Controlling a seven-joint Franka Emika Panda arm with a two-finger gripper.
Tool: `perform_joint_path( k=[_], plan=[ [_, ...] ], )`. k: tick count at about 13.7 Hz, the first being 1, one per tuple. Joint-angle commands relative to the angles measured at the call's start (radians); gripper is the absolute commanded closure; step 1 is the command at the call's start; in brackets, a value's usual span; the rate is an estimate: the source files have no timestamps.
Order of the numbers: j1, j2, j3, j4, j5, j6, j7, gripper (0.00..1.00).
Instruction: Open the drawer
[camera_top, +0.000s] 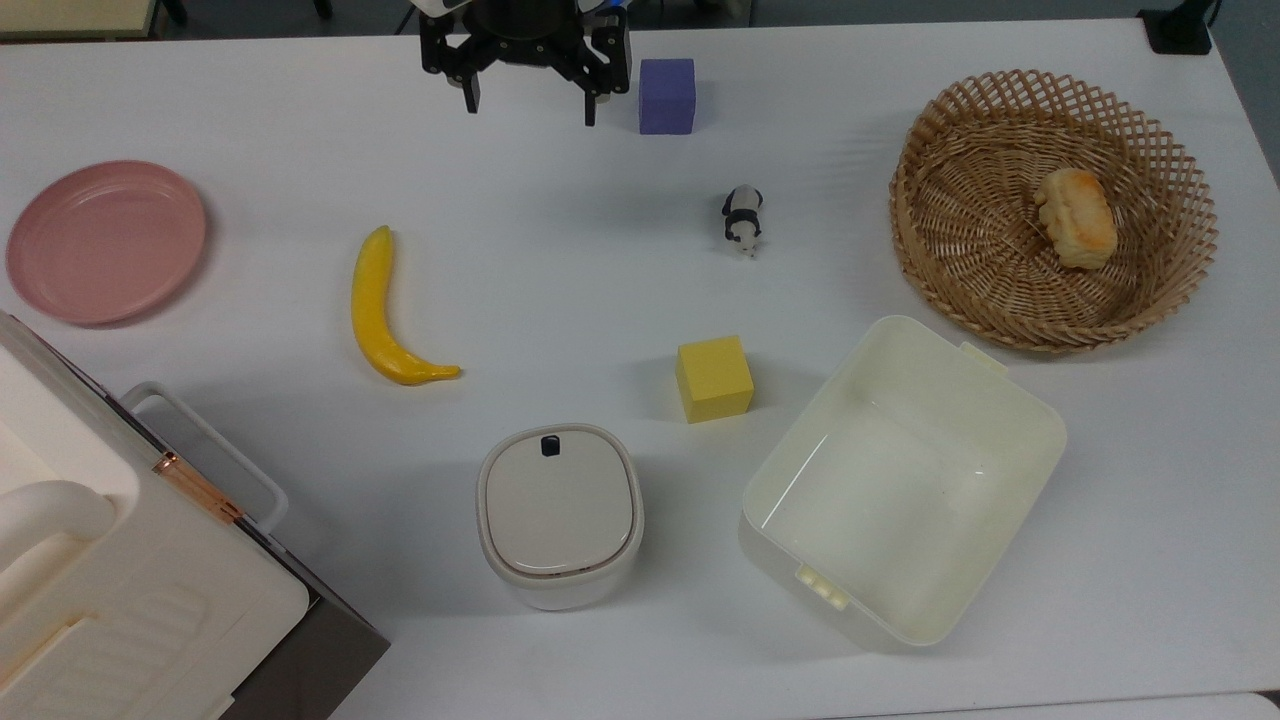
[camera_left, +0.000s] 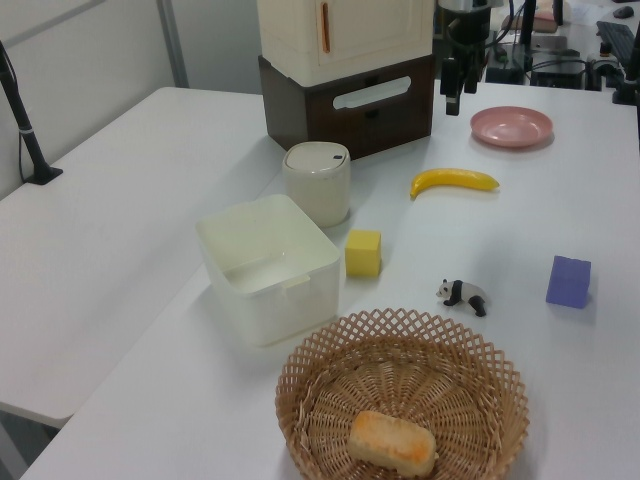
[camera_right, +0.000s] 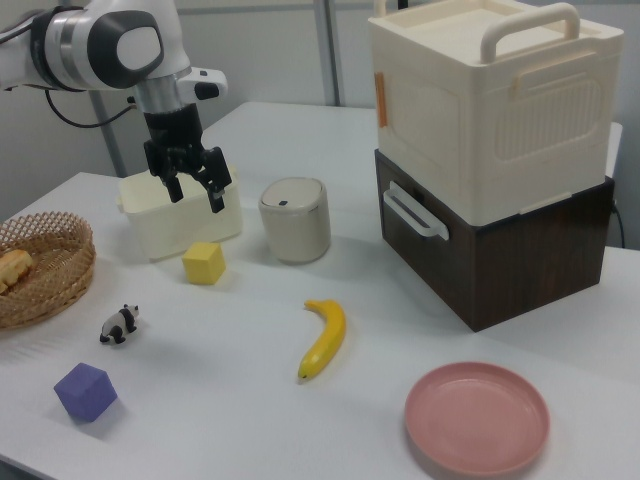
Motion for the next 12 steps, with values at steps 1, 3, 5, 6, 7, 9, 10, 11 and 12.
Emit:
perform_joint_path(
  k=[1,3,5,6,7,9,10,11,12],
  plan=[
    [-0.006,0.004,0.004,0.0,0.014,0.016,-0.021,0.0],
    [-0.006,0.004,-0.002,0.002,0.014,0.017,-0.021,0.0],
    [-0.006,0.004,-0.008,0.005,0.014,0.019,-0.022,0.0],
    [-0.007,0.004,-0.008,0.005,0.014,0.019,-0.022,0.0],
    [-0.006,0.003,-0.008,0.003,0.014,0.018,-0.024,0.0],
    [-0.006,0.001,-0.008,0.003,0.014,0.011,-0.039,0.0],
    [-0.006,0.001,-0.008,0.003,0.014,0.01,-0.044,0.0],
    [-0.003,0.0,-0.008,0.003,0.014,0.01,-0.044,0.0],
    [-0.003,0.0,-0.008,0.003,0.014,0.008,-0.044,0.0]
  ],
)
